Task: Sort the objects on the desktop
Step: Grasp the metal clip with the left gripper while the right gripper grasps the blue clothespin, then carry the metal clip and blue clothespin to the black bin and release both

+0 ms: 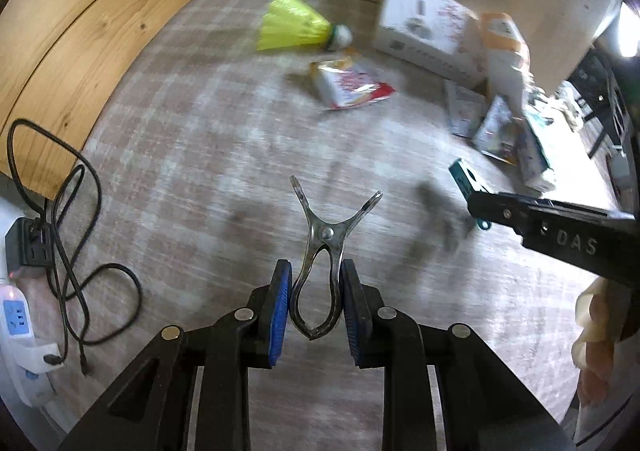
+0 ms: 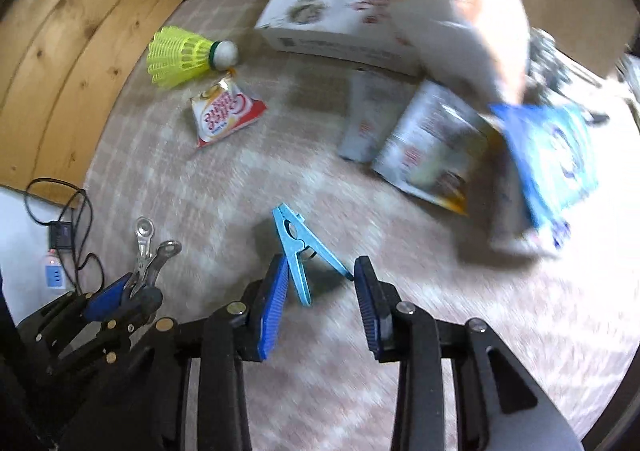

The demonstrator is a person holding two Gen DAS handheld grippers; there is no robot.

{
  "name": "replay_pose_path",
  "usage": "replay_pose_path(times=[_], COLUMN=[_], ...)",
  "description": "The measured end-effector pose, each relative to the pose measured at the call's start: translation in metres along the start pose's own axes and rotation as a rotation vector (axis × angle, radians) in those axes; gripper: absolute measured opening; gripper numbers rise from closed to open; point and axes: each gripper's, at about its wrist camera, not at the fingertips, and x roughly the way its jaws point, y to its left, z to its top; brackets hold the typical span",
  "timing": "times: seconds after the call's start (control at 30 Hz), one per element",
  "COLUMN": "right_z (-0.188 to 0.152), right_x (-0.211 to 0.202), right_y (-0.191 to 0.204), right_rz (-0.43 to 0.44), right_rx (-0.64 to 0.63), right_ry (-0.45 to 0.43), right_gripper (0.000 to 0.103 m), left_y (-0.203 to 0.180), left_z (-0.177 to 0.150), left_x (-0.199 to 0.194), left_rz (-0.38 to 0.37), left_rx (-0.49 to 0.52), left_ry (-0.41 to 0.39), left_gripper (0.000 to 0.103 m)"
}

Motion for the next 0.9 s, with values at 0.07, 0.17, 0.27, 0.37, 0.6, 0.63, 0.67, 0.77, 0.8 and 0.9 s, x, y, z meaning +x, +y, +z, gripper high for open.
replay_pose_path(times=[0.07,0.17,0.27,0.37,0.6,0.63,0.67,0.77,0.8,0.9], right_z=[-0.012,-0.033,-0.059,-0.074,-0.145,-0.155,-0.167,-0.197,-0.213,-0.250], right_x=[-0.014,-0.036,-0.072,-0.101,-0.149,-0.157,-0.166,-0.186,-0.195,-0.211], right_y=[-0.016,-0.040,-0.080,-0.105,-0.195,-0.208,-0.223,-0.260,-0.277,-0.312], right_rz=[0.023,0.035,0.020,0.014,-0.045,-0.054,-0.066,-0.091,-0.101,-0.131], right_rx=[0.038,0.084,0.131,0.193,0.373,0.396,0.426,0.498,0.534,0.615], right_ry=[-0.020,-0.054,-0.115,-0.157,-0.246,-0.257,-0.271,-0.302,-0.312,-0.333], right_gripper=[0.033,0.033,0.033,0.033,0.033,0.033,0.033,0.033,0.033,0.033], left_y=[-0.018,-0.048,-0.081,-0.143,-0.227,-0.241,-0.256,-0.296,-0.310,-0.349], left_z=[-0.006,-0.015,-0.004,0.018,0.008,0.004,0.000,-0.014,-0.021,-0.042], left_x=[-0.006,-0.015,-0.024,-0.021,-0.047,-0.049,-0.051,-0.057,-0.060,-0.066], left_rz=[-0.007,-0.025,-0.056,-0.089,-0.170,-0.182,-0.193,-0.222,-0.232,-0.262], left_rx=[0.023,0.062,0.128,0.200,0.375,0.398,0.425,0.496,0.522,0.602], left_ry=[-0.009,-0.020,-0.035,-0.043,-0.041,-0.039,-0.037,-0.029,-0.023,-0.007], left_gripper=[0.023,0.023,0.023,0.023,0.023,0.023,0.023,0.023,0.023,0.023])
